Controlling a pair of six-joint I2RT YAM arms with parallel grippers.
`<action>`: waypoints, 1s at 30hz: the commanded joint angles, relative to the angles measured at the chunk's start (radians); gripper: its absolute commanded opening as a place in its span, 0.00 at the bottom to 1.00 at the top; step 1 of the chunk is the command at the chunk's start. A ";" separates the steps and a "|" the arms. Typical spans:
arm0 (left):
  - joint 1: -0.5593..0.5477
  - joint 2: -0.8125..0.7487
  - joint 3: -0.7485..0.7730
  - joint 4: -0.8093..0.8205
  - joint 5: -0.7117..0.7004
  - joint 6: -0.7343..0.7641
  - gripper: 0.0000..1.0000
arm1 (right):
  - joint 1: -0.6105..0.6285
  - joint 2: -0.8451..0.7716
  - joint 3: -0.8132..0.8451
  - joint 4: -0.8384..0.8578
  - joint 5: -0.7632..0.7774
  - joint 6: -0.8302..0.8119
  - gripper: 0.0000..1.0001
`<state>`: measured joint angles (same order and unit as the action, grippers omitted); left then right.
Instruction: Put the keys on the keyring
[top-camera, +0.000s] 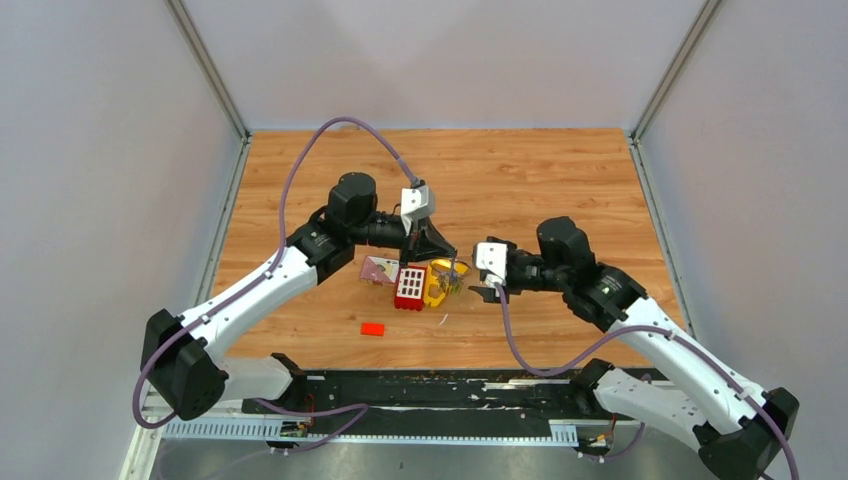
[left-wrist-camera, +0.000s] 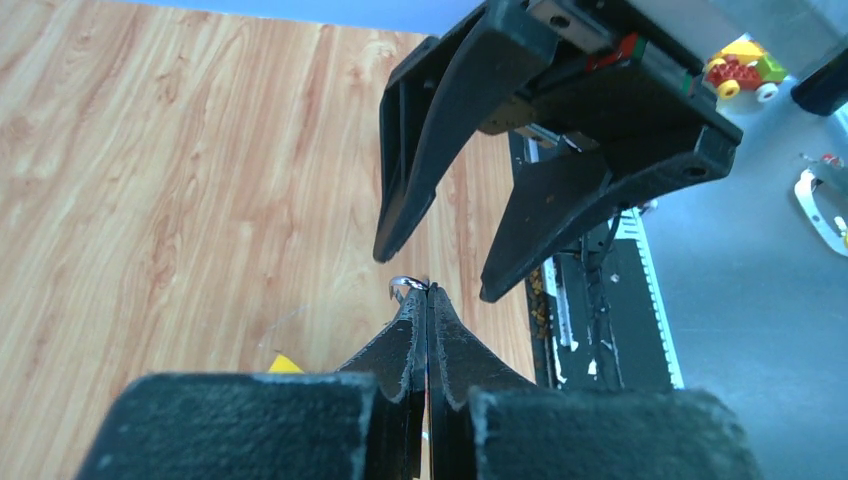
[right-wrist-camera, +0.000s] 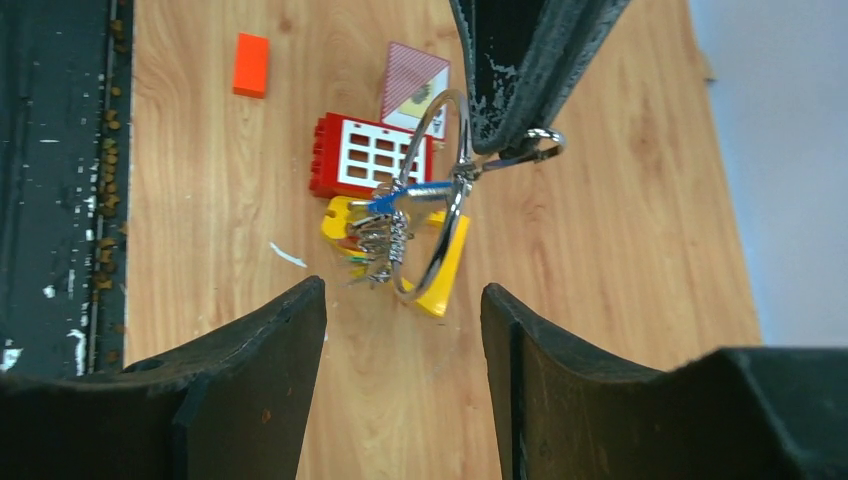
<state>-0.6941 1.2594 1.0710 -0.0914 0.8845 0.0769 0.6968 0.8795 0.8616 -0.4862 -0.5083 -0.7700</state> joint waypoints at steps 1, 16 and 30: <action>0.002 -0.048 -0.030 0.175 0.005 -0.137 0.00 | -0.005 0.043 0.055 -0.009 -0.095 0.064 0.59; 0.035 -0.100 -0.100 0.230 -0.122 -0.134 0.00 | -0.013 0.117 0.123 -0.016 -0.012 0.070 0.00; 0.036 -0.065 -0.142 0.224 -0.277 -0.025 0.37 | -0.017 0.106 0.213 -0.124 0.121 0.035 0.00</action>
<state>-0.6693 1.1988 0.9337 0.0994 0.6559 -0.0242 0.6731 1.0042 0.9951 -0.5976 -0.4347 -0.7158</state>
